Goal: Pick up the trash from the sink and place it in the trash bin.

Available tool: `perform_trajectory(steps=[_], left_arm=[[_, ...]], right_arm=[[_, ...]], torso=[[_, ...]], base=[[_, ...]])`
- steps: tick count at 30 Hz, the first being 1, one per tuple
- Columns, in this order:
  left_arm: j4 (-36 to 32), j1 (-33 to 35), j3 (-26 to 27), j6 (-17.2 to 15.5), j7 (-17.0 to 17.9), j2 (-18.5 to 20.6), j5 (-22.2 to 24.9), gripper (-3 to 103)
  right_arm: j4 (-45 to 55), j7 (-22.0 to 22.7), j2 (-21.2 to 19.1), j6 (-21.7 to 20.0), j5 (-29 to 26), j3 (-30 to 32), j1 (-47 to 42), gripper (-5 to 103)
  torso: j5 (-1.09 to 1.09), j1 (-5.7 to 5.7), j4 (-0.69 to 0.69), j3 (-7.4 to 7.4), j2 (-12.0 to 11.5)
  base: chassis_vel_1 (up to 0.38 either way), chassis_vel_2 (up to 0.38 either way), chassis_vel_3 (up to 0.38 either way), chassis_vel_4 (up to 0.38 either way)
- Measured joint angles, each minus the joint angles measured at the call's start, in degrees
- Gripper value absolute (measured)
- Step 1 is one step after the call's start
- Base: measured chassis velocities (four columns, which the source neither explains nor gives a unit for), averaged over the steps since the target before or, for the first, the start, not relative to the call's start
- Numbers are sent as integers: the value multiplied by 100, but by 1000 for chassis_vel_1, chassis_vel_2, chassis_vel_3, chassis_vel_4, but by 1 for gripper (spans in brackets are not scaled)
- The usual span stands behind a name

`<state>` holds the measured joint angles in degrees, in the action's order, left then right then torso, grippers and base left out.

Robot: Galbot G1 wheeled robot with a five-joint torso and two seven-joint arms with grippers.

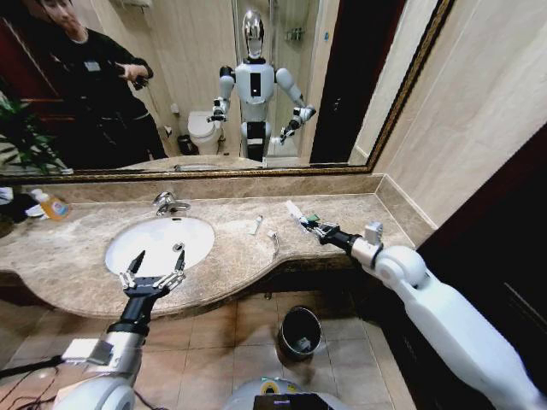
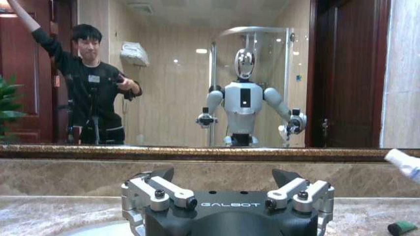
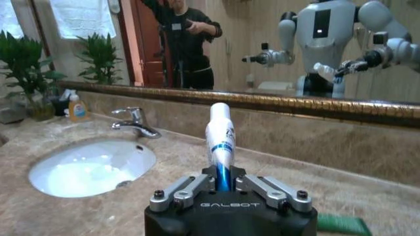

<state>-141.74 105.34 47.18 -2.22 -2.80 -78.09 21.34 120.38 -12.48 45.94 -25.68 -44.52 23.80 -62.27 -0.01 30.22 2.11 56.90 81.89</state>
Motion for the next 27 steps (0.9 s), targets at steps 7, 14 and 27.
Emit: perform_trajectory(steps=[7,14,27], left_arm=[[0,0,0,0,0,0,0,100],[0,0,0,0,0,0,0,100],[0,0,0,0,0,0,0,100]], right_arm=[[415,-356,543,268,513,715,-1590,12],[194,-949,1215,902,1195,967,-2612,12],[-1034,-1404,1942,1750,1848,768,-2930,12]], torso=[[1,0,-1,0,0],[1,0,-1,0,-1],[1,0,0,0,-1]], base=[[0,0,0,0],[0,0,0,0],[0,0,0,0]])
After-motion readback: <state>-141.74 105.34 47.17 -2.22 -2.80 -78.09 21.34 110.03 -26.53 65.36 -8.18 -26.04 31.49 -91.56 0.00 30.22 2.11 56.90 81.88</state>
